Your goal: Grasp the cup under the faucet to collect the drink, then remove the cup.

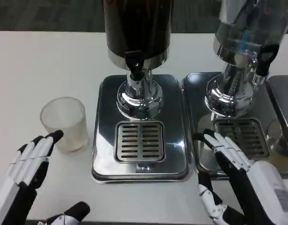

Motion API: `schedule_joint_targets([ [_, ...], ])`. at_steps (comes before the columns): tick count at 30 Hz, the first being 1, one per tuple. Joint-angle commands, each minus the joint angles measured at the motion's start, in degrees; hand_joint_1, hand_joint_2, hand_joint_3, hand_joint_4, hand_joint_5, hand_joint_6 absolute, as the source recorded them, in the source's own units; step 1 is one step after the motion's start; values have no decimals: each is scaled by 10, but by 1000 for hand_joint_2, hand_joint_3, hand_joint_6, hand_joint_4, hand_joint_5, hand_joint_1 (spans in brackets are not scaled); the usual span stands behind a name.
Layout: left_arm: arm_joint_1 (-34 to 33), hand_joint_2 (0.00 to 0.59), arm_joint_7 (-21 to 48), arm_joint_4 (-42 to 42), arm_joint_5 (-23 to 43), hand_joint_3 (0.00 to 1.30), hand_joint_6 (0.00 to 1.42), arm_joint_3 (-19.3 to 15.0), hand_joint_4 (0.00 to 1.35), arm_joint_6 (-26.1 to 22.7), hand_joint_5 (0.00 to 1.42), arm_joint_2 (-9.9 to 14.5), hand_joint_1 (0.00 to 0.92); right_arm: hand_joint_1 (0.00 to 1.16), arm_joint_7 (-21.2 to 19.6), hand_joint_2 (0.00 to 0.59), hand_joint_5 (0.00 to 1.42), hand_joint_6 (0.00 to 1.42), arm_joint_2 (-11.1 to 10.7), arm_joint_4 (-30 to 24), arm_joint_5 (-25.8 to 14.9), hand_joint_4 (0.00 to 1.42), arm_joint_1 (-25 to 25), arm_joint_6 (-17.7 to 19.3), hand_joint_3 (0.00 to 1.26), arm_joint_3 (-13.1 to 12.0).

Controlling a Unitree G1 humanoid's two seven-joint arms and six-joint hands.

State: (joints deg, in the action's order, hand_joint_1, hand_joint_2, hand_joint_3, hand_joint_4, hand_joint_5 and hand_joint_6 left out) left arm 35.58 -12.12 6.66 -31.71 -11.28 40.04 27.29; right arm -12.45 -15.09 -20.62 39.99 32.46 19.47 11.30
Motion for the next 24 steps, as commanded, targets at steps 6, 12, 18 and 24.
schedule_joint_targets([
  [6,-27,76,20,-26,64,0,4,-24,0,-1,0,-1,0,508,13,551,75,231,-9,0,-15,96,-7,5,169,-1],
  [12,-75,67,57,-56,105,0,9,-25,0,-11,0,13,0,510,16,551,82,231,-12,0,-20,101,-10,6,170,-6],
  [18,-127,57,87,-91,118,0,19,-20,0,-25,0,27,0,513,14,551,86,243,-10,-1,-21,109,-8,7,178,-9],
  [24,-185,50,102,-141,130,0,22,-16,0,-28,0,36,0,514,12,551,86,248,-2,1,-17,115,-15,5,178,-2],
])
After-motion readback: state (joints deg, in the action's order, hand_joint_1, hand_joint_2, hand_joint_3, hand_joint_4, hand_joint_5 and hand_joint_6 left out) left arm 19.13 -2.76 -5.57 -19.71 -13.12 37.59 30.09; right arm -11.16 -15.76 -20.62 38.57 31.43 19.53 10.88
